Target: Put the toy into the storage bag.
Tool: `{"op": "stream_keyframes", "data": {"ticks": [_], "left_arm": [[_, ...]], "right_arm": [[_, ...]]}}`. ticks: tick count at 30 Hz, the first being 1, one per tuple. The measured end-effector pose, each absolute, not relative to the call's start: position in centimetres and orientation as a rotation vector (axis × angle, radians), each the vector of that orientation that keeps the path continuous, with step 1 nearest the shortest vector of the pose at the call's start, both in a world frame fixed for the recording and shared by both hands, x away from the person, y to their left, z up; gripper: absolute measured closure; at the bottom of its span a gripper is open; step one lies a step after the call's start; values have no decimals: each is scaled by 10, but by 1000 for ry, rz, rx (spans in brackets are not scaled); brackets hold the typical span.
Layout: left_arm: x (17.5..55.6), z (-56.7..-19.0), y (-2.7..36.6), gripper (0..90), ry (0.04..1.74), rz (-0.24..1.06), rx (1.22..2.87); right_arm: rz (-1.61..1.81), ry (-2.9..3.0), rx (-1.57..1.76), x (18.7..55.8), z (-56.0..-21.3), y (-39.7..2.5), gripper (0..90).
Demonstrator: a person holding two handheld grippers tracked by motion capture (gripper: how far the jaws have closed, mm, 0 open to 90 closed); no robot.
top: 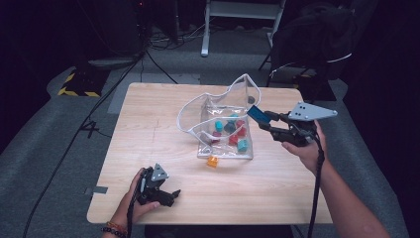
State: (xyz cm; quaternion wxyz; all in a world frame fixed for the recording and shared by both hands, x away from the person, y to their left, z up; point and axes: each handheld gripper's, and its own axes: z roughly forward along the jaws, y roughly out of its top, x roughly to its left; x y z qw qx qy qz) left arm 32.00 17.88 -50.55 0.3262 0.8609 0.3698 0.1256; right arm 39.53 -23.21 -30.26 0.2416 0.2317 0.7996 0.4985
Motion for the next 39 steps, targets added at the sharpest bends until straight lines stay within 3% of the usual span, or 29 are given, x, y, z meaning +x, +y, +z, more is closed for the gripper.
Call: {"op": "stream_keyframes", "data": {"ticks": [24, 39], "left_arm": [[320, -505, 179, 2, 968, 326, 2257], [320, -505, 179, 2, 968, 329, 2257]], "right_arm": [[1294, 2213, 717, 454, -304, -189, 594], [1251, 2226, 757, 466, -316, -176, 584]]}}
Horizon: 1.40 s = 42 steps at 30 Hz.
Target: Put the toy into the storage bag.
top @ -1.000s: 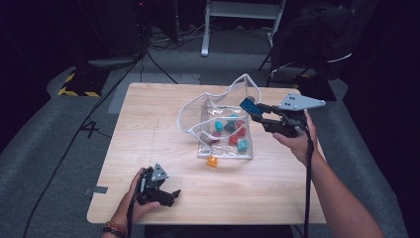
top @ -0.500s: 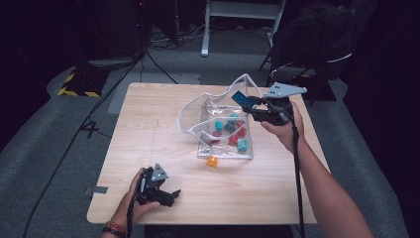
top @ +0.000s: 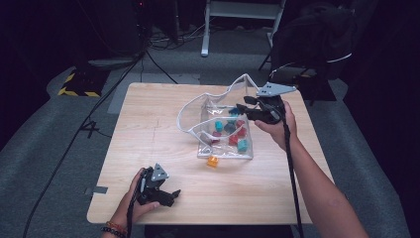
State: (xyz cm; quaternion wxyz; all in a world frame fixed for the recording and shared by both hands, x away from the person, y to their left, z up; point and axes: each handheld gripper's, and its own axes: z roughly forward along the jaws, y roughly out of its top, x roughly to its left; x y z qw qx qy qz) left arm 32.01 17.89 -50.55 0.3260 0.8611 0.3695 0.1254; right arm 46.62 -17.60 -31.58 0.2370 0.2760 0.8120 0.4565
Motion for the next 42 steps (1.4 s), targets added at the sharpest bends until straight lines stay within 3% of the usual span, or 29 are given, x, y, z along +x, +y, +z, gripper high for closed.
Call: {"op": "stream_keyframes", "data": {"ticks": [26, 42], "left_arm": [[320, -506, 179, 2, 969, 329, 2256], [320, -506, 179, 2, 969, 329, 2256]], "right_arm": [[1344, 2214, 613, 403, -304, -205, 588], [1383, 2281, 566, 365, -346, -214, 564]]}}
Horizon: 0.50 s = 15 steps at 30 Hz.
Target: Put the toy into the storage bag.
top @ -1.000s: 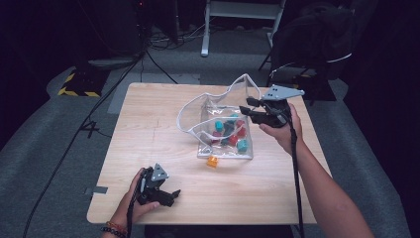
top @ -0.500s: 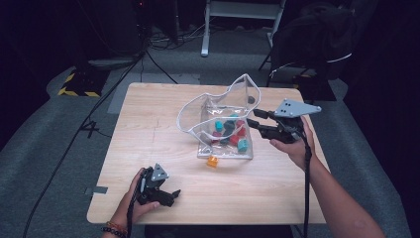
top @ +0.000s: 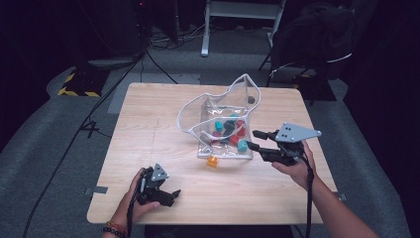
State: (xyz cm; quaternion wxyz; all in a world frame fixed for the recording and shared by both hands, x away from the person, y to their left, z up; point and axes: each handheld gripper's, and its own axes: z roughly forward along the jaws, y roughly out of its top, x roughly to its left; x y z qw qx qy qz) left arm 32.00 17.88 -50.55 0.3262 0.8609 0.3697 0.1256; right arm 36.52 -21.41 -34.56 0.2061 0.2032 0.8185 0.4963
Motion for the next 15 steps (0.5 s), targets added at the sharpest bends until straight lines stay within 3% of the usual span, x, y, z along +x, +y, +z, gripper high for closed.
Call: {"op": "stream_keyframes", "data": {"ticks": [15], "left_arm": [[320, -506, 179, 2, 969, 329, 2256]], "right_arm": [[1342, 2409, 559, 357, -410, -198, 533]]}}
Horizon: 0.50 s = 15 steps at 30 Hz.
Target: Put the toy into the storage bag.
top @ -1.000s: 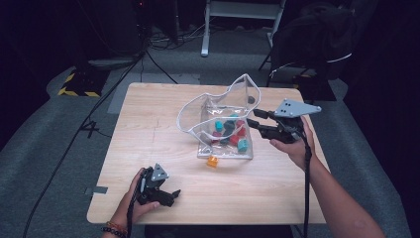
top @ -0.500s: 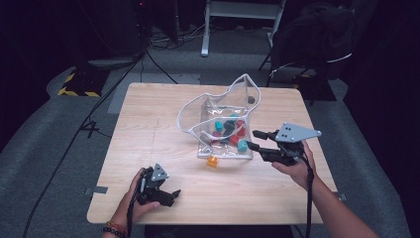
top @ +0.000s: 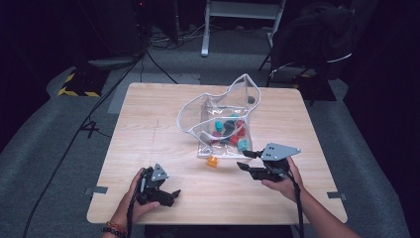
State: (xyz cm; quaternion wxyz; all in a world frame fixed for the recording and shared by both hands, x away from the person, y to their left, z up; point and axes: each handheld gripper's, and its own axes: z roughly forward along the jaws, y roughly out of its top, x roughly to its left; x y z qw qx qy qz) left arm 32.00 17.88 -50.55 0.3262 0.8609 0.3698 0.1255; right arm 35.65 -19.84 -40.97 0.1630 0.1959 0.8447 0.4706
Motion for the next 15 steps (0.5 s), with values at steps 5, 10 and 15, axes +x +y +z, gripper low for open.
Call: {"op": "stream_keyframes", "data": {"ticks": [5, 10, 15], "left_arm": [[320, -506, 179, 2, 969, 329, 2256], [320, -506, 179, 2, 969, 329, 2256], [320, -506, 179, 2, 969, 329, 2256]], "right_arm": [[1332, 2455, 548, 360, -426, -186, 483], [1318, 2487, 545, 370, -442, -174, 409], [1295, 2515, 555, 379, -455, -161, 404]]}}
